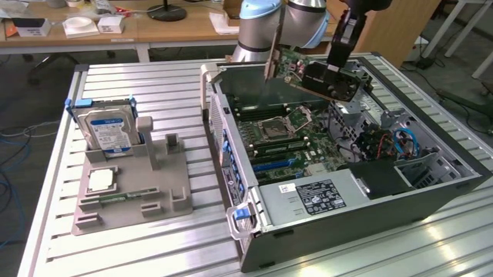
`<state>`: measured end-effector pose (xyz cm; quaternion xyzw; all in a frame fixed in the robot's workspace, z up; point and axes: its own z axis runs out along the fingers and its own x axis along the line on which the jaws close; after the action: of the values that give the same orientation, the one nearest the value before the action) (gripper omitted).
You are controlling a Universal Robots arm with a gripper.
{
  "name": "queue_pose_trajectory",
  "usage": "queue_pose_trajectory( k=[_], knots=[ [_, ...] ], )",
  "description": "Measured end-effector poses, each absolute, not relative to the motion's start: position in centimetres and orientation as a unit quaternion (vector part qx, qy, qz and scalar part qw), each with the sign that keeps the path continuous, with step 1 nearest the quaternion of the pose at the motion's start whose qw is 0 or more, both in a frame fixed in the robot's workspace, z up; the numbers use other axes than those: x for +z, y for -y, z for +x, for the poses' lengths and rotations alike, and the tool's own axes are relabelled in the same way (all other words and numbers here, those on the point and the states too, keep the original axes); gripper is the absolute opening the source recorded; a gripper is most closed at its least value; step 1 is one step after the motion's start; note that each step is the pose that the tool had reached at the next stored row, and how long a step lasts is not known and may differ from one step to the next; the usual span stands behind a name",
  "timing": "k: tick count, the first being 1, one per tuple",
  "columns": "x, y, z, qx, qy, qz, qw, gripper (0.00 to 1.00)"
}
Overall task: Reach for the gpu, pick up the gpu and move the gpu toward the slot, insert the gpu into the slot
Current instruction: 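Insert the gpu into the slot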
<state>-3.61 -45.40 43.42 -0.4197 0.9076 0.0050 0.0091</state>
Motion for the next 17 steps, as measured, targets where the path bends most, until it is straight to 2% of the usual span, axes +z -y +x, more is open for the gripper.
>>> queue_pose_trajectory(
  k=[17],
  knots=[
    [43.27,45.4,-3.6,0.006,-0.84,-0.542,0.008,0.26]
  ],
)
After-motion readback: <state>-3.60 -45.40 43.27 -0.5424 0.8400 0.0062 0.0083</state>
